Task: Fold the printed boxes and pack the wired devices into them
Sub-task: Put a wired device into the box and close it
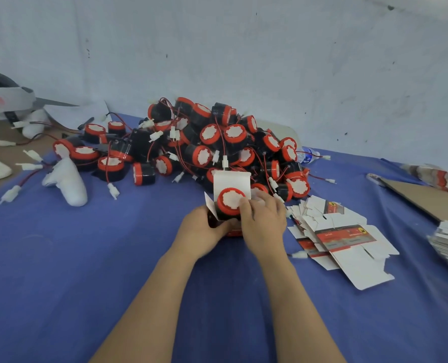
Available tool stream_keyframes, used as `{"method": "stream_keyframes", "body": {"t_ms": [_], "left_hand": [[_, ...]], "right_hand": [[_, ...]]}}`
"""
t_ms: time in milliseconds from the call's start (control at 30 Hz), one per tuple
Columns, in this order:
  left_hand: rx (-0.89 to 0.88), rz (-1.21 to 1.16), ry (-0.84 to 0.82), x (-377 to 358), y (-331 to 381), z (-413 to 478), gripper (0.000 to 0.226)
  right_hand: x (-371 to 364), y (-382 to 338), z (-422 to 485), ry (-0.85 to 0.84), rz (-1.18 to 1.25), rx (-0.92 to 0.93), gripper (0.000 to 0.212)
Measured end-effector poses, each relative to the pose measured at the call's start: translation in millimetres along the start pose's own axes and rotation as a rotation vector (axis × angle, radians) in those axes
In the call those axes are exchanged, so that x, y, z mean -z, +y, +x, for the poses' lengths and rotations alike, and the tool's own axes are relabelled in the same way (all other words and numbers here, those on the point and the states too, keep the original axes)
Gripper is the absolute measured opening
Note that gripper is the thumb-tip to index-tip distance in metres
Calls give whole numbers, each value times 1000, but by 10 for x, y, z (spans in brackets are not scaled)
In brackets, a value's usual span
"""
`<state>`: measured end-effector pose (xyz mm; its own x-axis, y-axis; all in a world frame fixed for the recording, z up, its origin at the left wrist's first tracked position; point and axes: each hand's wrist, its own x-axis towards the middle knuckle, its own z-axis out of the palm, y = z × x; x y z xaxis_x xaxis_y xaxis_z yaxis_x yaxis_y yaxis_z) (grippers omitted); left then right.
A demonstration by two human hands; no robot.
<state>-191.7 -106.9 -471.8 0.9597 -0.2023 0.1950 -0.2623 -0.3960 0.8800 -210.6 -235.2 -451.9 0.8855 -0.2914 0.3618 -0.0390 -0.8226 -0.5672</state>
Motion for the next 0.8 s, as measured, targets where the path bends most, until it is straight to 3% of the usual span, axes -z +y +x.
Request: {"method": "stream_keyframes", "body": {"t_ms": [100, 200, 333, 467, 567, 700, 800], "left_hand": [[-3, -40, -85, 19, 21, -16, 14], [25, -94, -133, 18, 65, -28, 15], [189, -185, -38, -14, 87, 14, 9], [177, -28, 97, -155, 77, 10, 39], [192, -30, 155, -221, 70, 26, 30], [200, -45, 174, -240, 78, 51, 30], [197, -55, 167, -236, 72, 63, 28]], "right_hand": [[6, 17, 27, -66, 23, -114, 41], [-1, 10, 39, -97, -58, -106, 38], [23, -21, 22, -92, -112, -37, 15], [114, -87, -7, -114, -211, 28, 29], [361, -67, -13, -87, -191, -73, 26], [635, -21, -57, -334, -112, -107, 22], [620, -122, -108, -475, 181, -49, 10]]}}
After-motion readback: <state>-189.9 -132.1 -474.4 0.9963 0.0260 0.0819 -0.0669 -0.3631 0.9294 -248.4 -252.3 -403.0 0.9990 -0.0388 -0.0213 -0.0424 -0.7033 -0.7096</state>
